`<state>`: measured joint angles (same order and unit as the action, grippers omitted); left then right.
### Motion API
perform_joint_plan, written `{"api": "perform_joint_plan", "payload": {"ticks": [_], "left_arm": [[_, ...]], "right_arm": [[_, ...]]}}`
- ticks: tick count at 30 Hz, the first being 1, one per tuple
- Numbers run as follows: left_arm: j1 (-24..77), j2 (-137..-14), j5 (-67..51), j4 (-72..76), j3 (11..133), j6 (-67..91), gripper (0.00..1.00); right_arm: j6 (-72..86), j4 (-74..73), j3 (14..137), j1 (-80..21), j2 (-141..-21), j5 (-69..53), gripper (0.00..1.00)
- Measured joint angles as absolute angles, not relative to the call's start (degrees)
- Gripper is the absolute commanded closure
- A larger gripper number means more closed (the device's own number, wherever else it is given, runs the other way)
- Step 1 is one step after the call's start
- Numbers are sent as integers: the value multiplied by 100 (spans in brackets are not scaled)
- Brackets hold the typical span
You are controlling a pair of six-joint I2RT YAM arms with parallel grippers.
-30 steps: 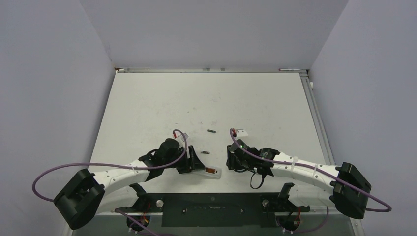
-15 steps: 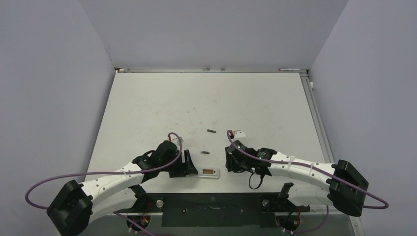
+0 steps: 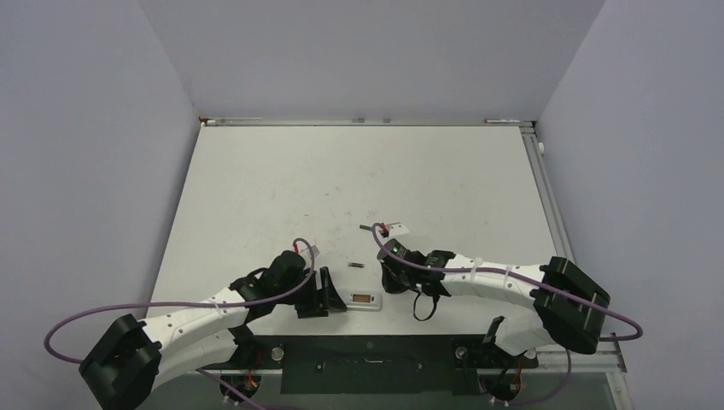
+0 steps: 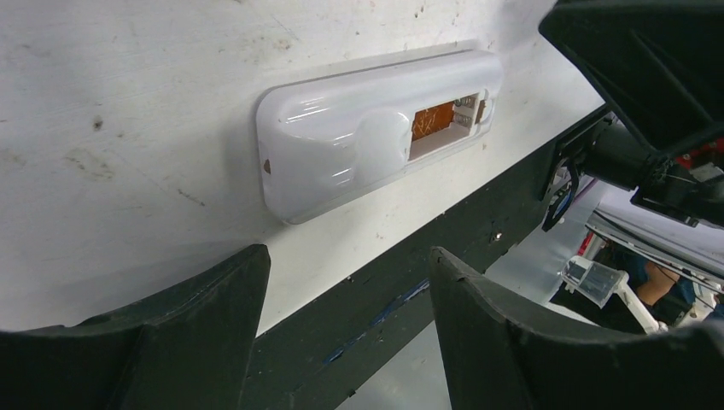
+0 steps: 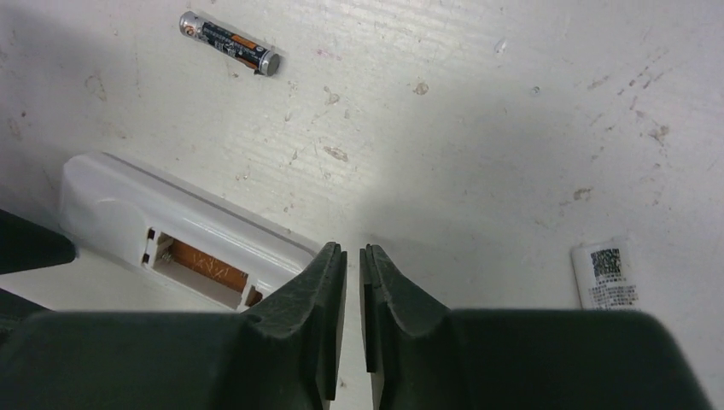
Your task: Load the batteries into the remote control
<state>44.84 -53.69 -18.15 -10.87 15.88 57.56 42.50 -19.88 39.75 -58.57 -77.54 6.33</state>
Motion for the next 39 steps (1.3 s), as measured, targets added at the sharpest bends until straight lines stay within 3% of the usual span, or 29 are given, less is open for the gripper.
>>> {"api": "perform_joint_plan", "payload": {"ticks": [15, 24, 39], "left_arm": [[4569, -5782, -1955, -659, 1573, 5894, 46], [4571, -6370, -1601, -746, 2073, 5603, 48], [4571, -7338, -1219, -797, 2849, 5076, 62]], "right_arm": [[4097, -1588, 4108, -5894, -8530, 661, 91], [4075, -1459, 4123, -6455, -8606, 727, 91], [4362, -1393, 4093, -7175, -8604, 854, 91]]}}
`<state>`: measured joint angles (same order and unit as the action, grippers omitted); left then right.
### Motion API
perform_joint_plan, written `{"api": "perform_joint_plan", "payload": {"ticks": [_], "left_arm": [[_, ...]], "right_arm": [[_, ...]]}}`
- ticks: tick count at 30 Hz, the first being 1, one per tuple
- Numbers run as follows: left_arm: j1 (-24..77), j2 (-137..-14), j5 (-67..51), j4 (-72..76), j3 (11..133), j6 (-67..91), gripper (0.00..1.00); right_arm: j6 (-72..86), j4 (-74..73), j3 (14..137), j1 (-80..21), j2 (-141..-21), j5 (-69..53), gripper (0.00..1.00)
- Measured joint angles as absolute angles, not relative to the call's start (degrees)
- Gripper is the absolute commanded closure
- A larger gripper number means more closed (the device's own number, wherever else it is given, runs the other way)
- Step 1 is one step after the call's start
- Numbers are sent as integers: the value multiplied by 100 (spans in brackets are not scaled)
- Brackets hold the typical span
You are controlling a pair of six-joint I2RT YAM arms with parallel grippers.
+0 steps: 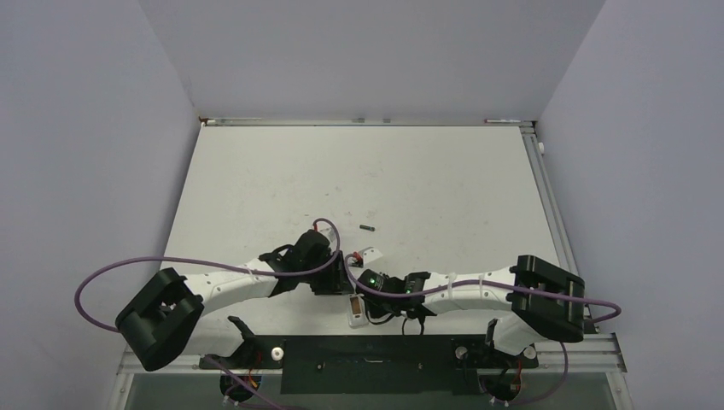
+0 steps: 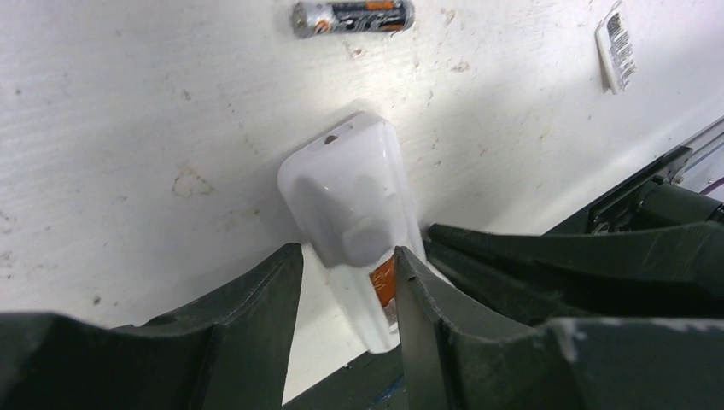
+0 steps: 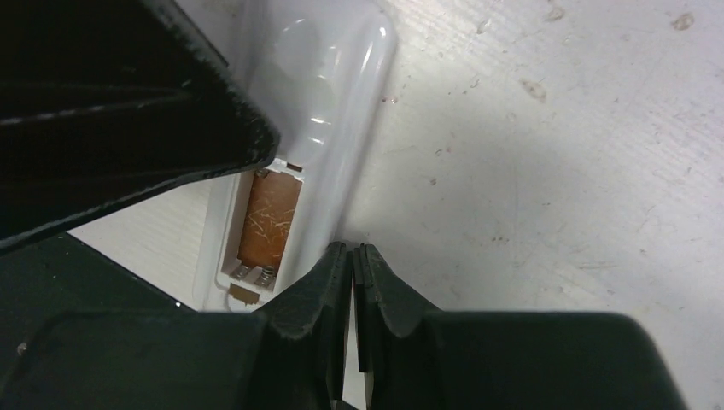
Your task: Load the batteries into the remote control
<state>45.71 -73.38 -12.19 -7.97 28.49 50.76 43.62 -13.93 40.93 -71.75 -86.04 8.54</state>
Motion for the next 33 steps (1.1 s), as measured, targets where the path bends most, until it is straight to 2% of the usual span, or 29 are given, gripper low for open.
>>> {"api": "perform_joint_plan", "payload": {"ticks": [5, 26, 30, 33], "left_arm": [[4571, -7590, -1240, -788, 3122, 4943, 66], [4960, -8503, -1778, -36, 3529, 4875, 67], [4995, -8606, -1802, -16, 3607, 4864, 67], [5004, -8615, -1767, -86, 3675, 4825, 62]], "right_arm": [[4462, -1396, 4093, -7317, -8604, 860, 91], [4875, -1380, 4204, -7813, -8722, 895, 91], [4919, -1389, 4215, -7846, -8735, 969, 91], [4978, -1391, 4239, -7848, -8759, 1081, 91]]}}
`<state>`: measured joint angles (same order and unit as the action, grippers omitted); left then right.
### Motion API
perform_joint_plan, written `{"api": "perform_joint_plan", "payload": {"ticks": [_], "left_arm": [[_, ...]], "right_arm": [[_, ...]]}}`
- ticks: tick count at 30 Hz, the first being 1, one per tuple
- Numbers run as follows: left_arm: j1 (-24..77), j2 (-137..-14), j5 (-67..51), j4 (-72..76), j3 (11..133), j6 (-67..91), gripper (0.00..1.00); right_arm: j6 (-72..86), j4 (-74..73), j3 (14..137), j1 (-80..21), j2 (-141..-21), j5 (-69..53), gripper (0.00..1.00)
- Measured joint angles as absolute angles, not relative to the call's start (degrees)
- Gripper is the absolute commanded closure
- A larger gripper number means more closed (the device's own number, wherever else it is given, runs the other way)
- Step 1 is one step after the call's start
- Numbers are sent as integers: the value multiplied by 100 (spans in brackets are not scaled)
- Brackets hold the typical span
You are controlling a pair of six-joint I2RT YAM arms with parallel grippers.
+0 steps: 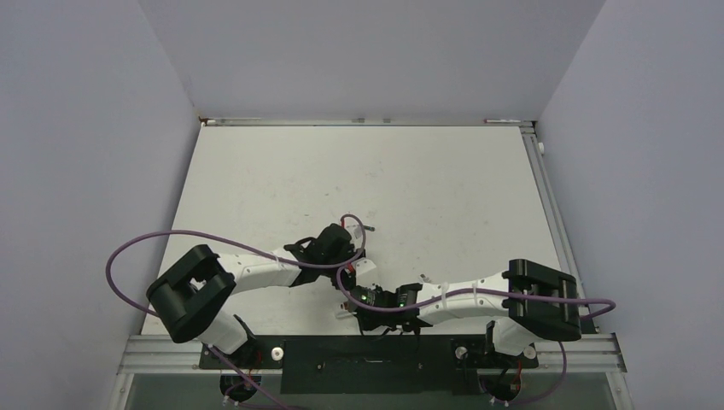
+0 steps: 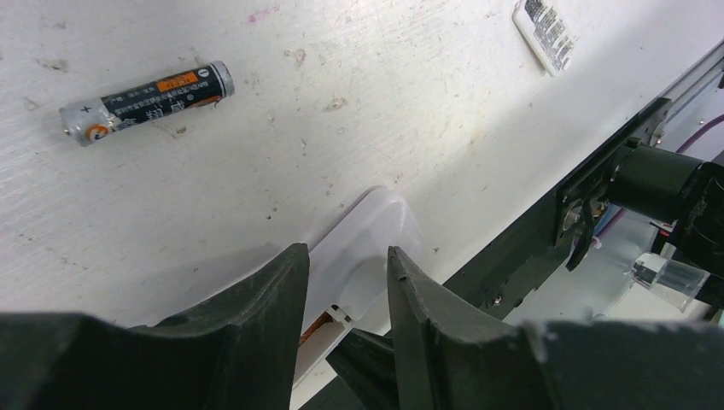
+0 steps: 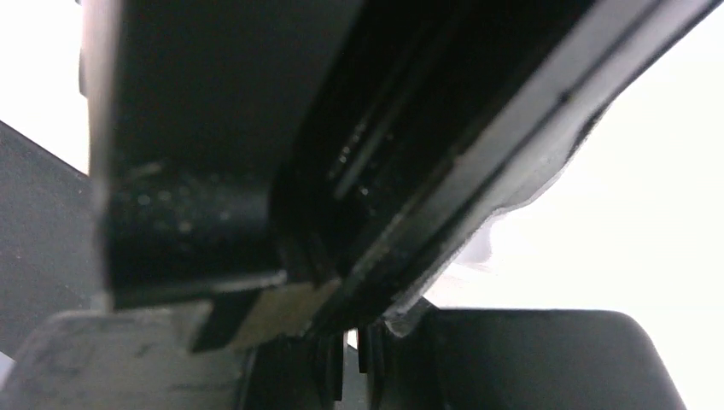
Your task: Load the batteries into the remote control
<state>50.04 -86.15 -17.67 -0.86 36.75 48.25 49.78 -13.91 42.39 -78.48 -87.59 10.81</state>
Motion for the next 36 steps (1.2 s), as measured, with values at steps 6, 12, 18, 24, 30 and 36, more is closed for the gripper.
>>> {"api": "perform_joint_plan", "payload": {"ticks": [6, 12, 18, 24, 30, 36], "left_arm": [[5004, -8556, -1356, -757, 4027, 4486, 47], [4987, -8173, -659, -1562, 4313, 4195, 42], [4941, -7644, -56, -2099, 4357, 4106, 41], [4845, -6932, 379, -2536, 4355, 4062, 38], [4687, -5966, 626, -2759, 4244, 4018, 36], [4534, -5033, 523, -3004, 4073, 4025, 35]], "right_arm": [[5063, -1431, 4313, -7837, -8781, 1319, 90], [5068, -1306, 4412, -7832, -8781, 1522, 86], [5033, -1122, 4556, -7830, -8781, 1581, 83], [4912, -1164, 4856, -7813, -8731, 1601, 75], [4716, -1518, 5087, -7664, -8427, 1623, 67], [4560, -2355, 5089, -7161, -8399, 1806, 61]]}}
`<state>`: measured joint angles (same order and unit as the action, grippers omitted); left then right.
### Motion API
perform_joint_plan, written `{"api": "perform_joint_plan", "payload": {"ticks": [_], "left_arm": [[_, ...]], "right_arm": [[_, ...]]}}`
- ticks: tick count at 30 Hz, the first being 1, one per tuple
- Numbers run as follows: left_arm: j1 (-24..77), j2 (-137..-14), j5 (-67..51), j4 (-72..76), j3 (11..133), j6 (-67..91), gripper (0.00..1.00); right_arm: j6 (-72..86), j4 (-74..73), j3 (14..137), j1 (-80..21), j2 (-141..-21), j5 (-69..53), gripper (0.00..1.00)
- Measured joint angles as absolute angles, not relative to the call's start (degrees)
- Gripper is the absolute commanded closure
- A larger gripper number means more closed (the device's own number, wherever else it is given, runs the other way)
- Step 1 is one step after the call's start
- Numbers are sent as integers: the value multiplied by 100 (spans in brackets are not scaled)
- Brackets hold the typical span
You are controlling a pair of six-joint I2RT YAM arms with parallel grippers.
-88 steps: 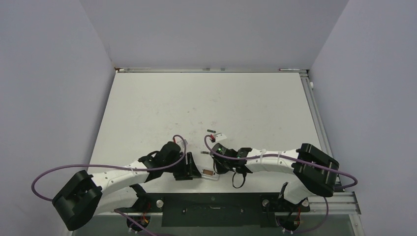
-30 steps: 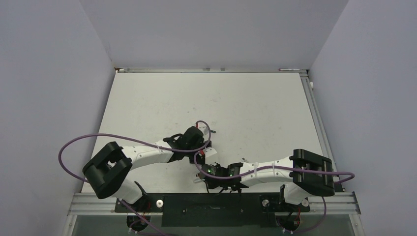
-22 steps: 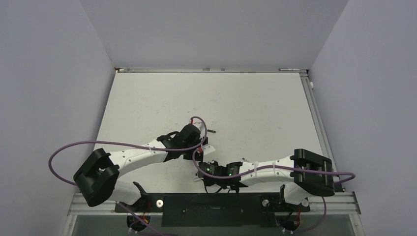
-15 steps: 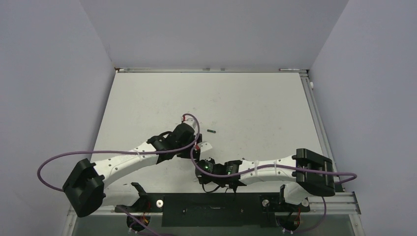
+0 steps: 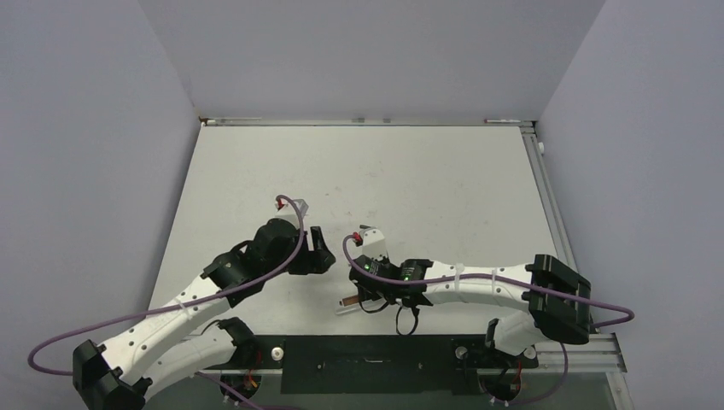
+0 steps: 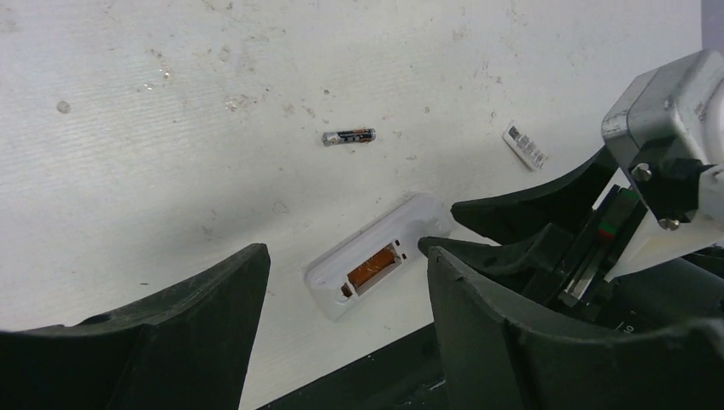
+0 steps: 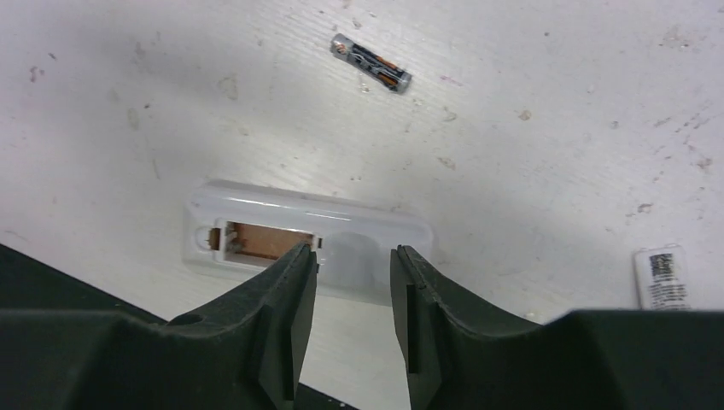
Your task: Load the batteries into the remote control
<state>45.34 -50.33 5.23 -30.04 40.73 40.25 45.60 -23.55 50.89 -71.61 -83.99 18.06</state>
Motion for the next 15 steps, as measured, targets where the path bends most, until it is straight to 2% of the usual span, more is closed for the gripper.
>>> {"api": "perform_joint_plan", "payload": {"ticks": [15], "left_arm": [[3983, -3809, 143, -3315, 3581, 4077, 34]], "right_arm": [[4338, -2569, 5216, -6591, -8368, 1662, 56]]}}
